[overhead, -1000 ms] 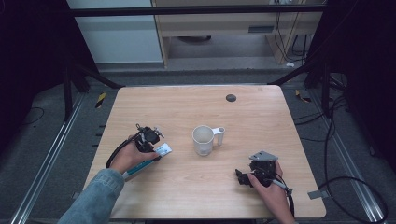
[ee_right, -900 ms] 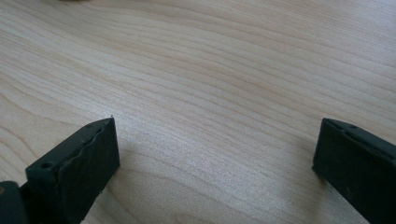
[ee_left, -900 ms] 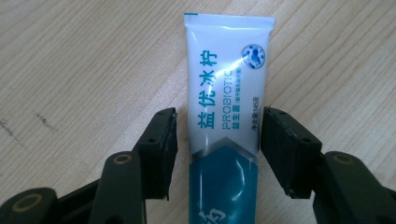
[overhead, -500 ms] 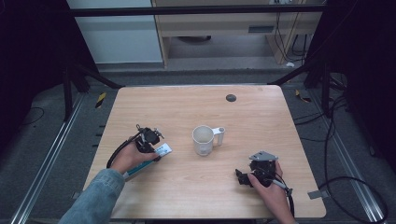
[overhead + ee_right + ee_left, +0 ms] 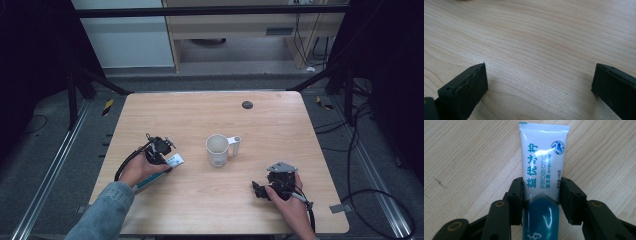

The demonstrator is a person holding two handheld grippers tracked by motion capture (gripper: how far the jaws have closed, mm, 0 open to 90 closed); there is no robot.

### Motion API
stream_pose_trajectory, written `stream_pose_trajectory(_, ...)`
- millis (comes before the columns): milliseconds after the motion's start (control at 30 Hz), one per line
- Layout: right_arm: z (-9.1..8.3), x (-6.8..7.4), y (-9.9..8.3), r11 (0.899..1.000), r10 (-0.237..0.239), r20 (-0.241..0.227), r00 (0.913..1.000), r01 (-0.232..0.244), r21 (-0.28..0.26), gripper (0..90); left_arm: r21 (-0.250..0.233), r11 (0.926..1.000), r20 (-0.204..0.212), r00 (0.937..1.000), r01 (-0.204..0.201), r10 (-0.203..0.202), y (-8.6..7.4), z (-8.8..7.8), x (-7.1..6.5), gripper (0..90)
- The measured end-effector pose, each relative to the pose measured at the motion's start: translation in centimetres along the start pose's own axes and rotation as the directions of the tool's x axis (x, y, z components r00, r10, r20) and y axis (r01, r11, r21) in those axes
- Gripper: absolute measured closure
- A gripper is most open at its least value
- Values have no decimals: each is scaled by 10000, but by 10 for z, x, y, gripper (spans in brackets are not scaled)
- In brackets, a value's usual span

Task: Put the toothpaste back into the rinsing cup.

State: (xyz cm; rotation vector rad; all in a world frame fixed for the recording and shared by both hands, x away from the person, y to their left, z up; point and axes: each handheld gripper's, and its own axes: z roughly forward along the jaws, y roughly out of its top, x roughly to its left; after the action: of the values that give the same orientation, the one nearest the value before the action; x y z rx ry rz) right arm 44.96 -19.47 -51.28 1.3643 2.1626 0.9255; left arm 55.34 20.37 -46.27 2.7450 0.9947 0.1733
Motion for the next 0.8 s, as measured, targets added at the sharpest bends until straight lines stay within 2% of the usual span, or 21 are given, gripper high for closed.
stream_pose_trajectory(133,0,0,0,10000,4,1,10000,-4,1,5,40,9999,-91,9999,-107,107,0,-2,-1,620)
stream_pose_trajectory(300,0,0,0,10000,-1,1,10000,1,-1,5,-384,9993,31,10000,39,-38,-3,-8,-1,753)
stream_pose_trajectory(467,0,0,0,10000,0,3,10000,0,2,5,-552,9985,-71,10000,27,-31,-5,-9,-2,769)
stream_pose_trajectory(533,0,0,0,10000,1,1,10000,-1,3,5,-578,9983,-301,9995,-72,55,-5,-11,-6,773)
stream_pose_trajectory(733,0,0,0,10000,1,-2,10000,-1,1,5,-1266,9917,-455,9988,-210,153,-3,-27,-15,776)
stream_pose_trajectory(800,0,0,0,10000,3,-7,10000,-3,-1,5,-1341,9906,-512,9985,-267,200,-1,-31,-17,777)
